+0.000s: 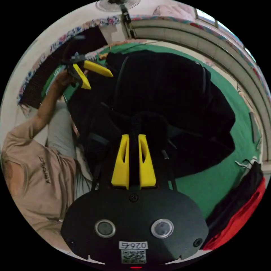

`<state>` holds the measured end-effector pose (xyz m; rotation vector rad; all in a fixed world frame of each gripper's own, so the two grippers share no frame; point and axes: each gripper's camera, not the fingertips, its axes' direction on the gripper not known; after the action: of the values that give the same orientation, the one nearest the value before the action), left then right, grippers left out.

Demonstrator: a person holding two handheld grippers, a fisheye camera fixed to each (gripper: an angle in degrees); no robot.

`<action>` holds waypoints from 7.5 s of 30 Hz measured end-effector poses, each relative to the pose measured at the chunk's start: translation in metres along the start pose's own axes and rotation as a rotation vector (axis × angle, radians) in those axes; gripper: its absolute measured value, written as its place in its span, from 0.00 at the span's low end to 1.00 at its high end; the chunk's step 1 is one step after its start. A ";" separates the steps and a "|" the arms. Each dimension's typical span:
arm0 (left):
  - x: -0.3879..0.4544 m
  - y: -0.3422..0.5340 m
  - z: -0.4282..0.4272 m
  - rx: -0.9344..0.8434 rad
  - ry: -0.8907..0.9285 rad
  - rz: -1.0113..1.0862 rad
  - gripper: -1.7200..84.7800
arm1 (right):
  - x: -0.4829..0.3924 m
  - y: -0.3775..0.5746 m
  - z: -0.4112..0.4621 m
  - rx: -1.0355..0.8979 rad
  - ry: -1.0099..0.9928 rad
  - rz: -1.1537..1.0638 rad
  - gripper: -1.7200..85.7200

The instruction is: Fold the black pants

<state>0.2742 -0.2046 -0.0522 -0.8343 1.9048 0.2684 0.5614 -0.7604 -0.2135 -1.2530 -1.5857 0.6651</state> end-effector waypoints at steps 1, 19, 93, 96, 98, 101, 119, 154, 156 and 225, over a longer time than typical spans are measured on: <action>0.006 -0.005 0.016 -0.098 -0.023 0.020 0.30 | -0.010 0.005 -0.004 -0.039 0.100 -0.012 0.03; 0.040 -0.084 0.100 -0.150 -0.208 0.066 0.03 | -0.051 0.073 -0.115 0.442 0.366 0.324 0.03; -0.164 -0.072 -0.234 0.681 0.419 -0.240 0.02 | 0.067 -0.017 -0.069 0.385 -0.542 -0.371 0.00; -0.178 -0.111 -0.275 0.857 0.380 -0.239 0.03 | 0.008 -0.031 -0.049 0.159 -0.561 -0.671 0.01; -0.180 -0.134 -0.306 0.986 0.228 -0.211 0.07 | -0.043 -0.044 -0.012 -0.093 -0.523 -0.838 0.00; -0.203 -0.155 -0.321 1.012 -0.019 -0.370 0.10 | -0.081 -0.059 0.048 -0.390 -0.440 -0.878 0.01; -0.244 -0.118 -0.191 0.220 -0.514 -0.371 0.42 | 0.295 -0.034 -0.074 0.252 0.031 0.485 0.24; -0.118 0.093 -0.191 0.300 -0.260 -0.331 0.34 | 0.317 0.174 -0.091 0.273 0.380 0.644 0.14; -0.102 0.109 -0.185 0.247 -0.267 -0.347 0.35 | 0.329 0.213 -0.086 0.330 0.169 0.701 0.20; -0.209 0.206 -0.278 0.619 0.134 -0.758 0.21 | 0.494 0.321 0.078 0.701 -0.465 1.109 0.10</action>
<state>-0.0027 -0.1063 0.2259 -1.0715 1.5095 -0.8106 0.6216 -0.1839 -0.3447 -1.3887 -0.6849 2.1089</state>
